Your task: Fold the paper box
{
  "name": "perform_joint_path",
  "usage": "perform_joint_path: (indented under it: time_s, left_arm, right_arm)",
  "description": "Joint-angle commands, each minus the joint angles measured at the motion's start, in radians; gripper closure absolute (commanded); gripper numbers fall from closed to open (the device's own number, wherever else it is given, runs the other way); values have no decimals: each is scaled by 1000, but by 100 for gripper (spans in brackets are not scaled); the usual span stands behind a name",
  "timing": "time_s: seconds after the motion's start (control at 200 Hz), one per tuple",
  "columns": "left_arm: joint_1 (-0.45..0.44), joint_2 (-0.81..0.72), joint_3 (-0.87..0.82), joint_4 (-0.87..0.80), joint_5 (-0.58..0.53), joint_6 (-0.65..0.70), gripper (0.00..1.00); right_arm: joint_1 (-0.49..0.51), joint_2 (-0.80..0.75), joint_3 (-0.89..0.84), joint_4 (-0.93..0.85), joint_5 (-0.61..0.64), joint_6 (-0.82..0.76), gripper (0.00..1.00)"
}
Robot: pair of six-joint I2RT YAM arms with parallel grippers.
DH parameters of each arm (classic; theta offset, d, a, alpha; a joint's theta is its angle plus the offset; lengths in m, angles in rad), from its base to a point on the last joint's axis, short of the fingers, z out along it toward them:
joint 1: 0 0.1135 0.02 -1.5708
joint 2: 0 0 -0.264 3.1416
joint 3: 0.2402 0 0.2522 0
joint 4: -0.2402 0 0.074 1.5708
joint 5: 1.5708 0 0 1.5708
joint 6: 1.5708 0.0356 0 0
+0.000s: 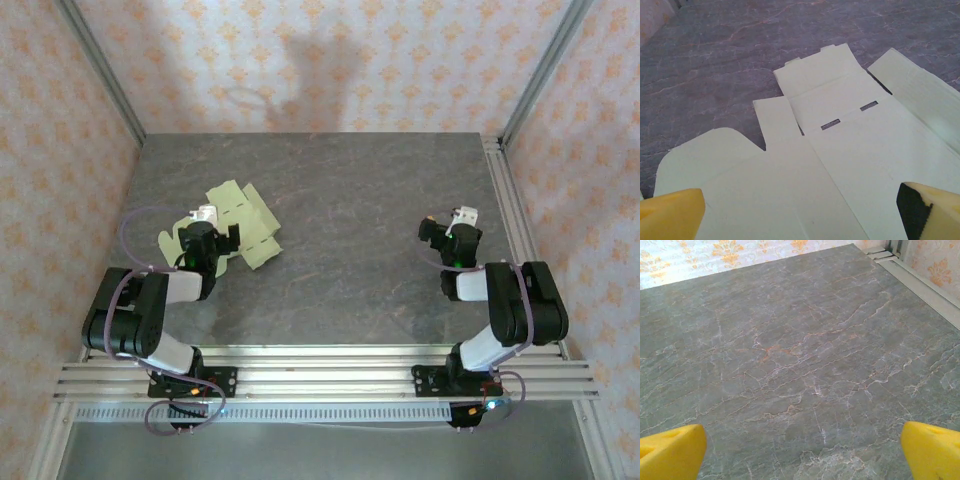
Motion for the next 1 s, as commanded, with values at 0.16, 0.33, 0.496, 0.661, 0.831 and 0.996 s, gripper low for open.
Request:
perform_joint_path:
  time_s: [0.16,0.33,0.496,0.661,0.831,0.996]
  left_arm:
    - [3,-6,24,26,1,-10,0]
    - [4,-6,24,27,1,-11,0]
    - [3,-6,24,27,1,-10,0]
    - [3,-6,24,27,1,-11,0]
    - [4,-6,24,25,1,-10,0]
    - [3,-24,43,-20,39,7,0]
  right_arm:
    - [-4,2,22,-1,-8,-13,1]
    - [-4,3,22,-1,-8,-13,1]
    - [-4,2,22,-1,-8,-13,1]
    - [-4,3,22,0,-8,-12,1]
    - [-4,1,22,-2,2,-9,1]
    - [-4,-11,8,19,30,4,1]
